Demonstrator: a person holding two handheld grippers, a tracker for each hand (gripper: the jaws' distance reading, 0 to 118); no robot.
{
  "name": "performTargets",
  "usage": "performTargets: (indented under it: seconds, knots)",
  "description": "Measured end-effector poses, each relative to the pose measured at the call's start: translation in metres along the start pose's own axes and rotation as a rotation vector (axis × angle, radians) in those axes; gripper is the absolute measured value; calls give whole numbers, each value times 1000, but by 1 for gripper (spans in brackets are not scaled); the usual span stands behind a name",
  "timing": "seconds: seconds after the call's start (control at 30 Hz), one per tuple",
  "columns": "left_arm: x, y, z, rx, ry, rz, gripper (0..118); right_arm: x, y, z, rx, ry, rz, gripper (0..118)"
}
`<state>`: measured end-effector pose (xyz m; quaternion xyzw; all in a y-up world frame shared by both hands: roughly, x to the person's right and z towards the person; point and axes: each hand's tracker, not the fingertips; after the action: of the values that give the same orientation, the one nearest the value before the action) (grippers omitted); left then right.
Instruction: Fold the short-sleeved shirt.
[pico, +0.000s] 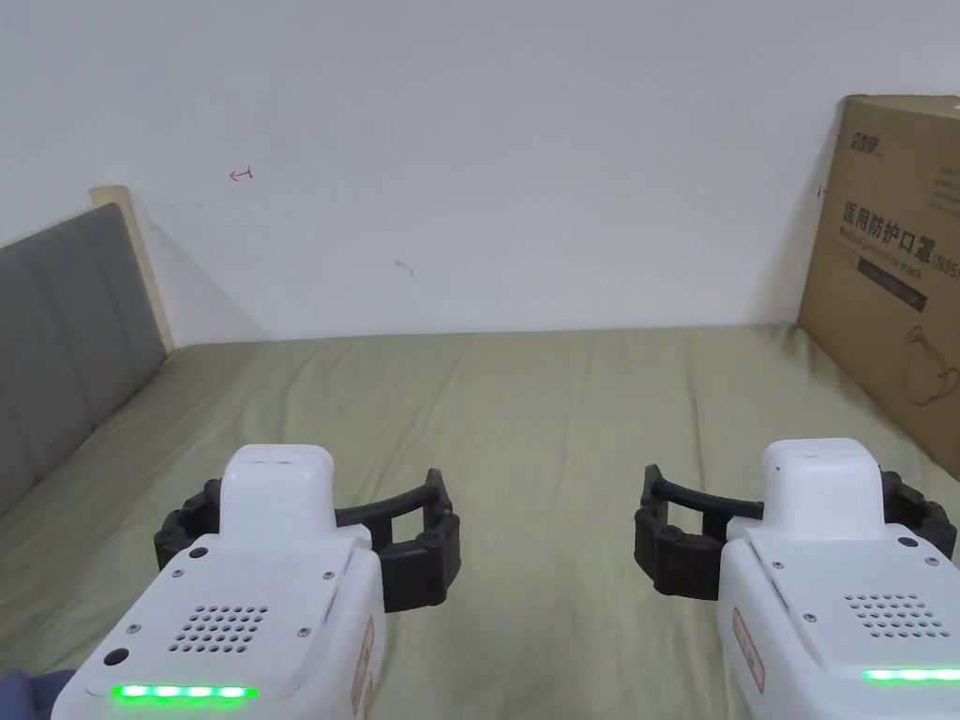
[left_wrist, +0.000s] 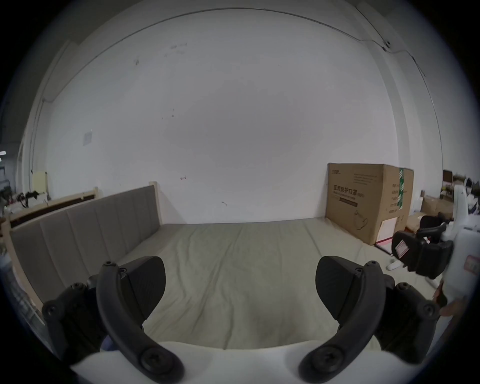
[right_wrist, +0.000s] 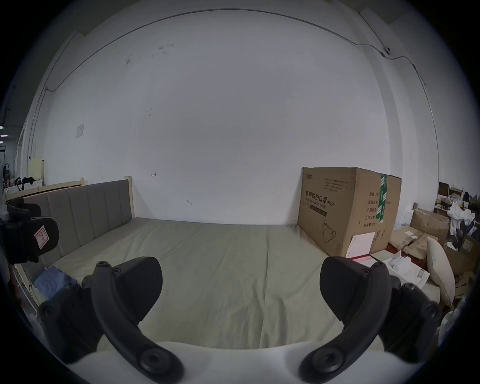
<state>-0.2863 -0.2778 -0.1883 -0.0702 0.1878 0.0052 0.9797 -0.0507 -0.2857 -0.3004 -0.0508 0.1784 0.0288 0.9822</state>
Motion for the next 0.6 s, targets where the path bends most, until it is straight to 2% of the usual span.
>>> performTargets:
  seconds: [0.17, 0.23, 0.33, 0.6]
  knots:
    - [-7, 3, -4, -25, -20, 71, 115, 2, 4, 2, 19, -7, -7, 118]
    - [-8, 8, -5, -52, -66, 65, 115, 3, 6, 2, 14, -6, -11, 118]
    - [-7, 9, -4, -52, -44, 68, 116, 2, 5, 1, 10, -12, -6, 118]
    - [2, 5, -5, -19, -10, -29, 116, 4, 3, -2, -2, -8, -25, 118]
